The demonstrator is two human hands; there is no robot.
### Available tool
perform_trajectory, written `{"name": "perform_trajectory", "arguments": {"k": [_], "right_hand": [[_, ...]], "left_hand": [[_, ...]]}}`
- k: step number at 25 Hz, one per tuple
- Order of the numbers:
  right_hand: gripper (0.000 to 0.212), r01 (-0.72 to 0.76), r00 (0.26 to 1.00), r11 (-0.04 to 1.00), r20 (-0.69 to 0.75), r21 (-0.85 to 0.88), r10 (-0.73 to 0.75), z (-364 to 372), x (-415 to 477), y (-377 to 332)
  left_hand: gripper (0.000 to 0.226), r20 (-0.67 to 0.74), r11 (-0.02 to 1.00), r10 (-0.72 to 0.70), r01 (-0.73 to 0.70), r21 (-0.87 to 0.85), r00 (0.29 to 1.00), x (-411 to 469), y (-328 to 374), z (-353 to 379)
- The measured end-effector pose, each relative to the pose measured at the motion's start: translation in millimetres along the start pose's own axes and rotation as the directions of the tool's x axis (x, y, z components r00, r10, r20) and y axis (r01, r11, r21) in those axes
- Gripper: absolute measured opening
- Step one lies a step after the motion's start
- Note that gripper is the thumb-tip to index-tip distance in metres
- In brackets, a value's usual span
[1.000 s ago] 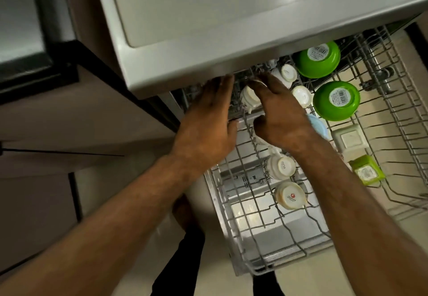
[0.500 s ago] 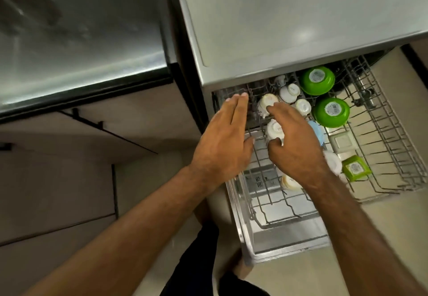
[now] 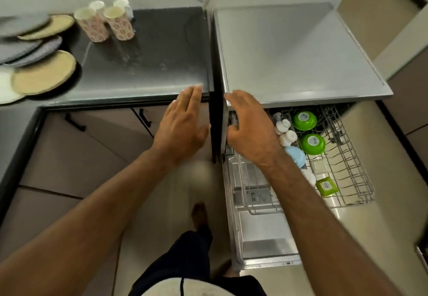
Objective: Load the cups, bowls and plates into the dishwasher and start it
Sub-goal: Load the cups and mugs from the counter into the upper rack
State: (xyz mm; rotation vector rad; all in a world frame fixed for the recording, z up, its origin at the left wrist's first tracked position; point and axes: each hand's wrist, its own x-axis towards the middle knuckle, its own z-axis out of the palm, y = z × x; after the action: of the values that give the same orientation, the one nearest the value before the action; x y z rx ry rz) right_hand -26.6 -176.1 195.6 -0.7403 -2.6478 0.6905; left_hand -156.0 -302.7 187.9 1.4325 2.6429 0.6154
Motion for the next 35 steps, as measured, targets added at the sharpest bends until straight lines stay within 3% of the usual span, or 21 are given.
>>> {"name": "perform_trajectory", "arguments": {"k": [11, 23, 35], "right_hand": [[0.072, 0.196, 0.980, 0.980, 0.051, -0.034, -0.194, -29.4, 58.0, -107.2], [0.074, 0.221, 0.975, 0.975, 0.019, -0.012, -0.220, 66.6, 199.7, -238.7], [0.074, 0.233, 0.968, 0.972, 0.098, 0.015, -0.233, 115.6, 312.0, -250.0]], "left_hand": [[0.098, -0.236, 0.986, -0.130, 0.151, 0.071, 0.963, -5.0, -69.9, -106.9], [0.100, -0.243, 0.972, -0.179, 0.210, 0.104, 0.953, 56.8, -248.1, -194.5], [0.100, -0.227, 0.962, -0.250, 0.268, 0.053, 0.941, 136.8, -325.6, -191.6]]}}
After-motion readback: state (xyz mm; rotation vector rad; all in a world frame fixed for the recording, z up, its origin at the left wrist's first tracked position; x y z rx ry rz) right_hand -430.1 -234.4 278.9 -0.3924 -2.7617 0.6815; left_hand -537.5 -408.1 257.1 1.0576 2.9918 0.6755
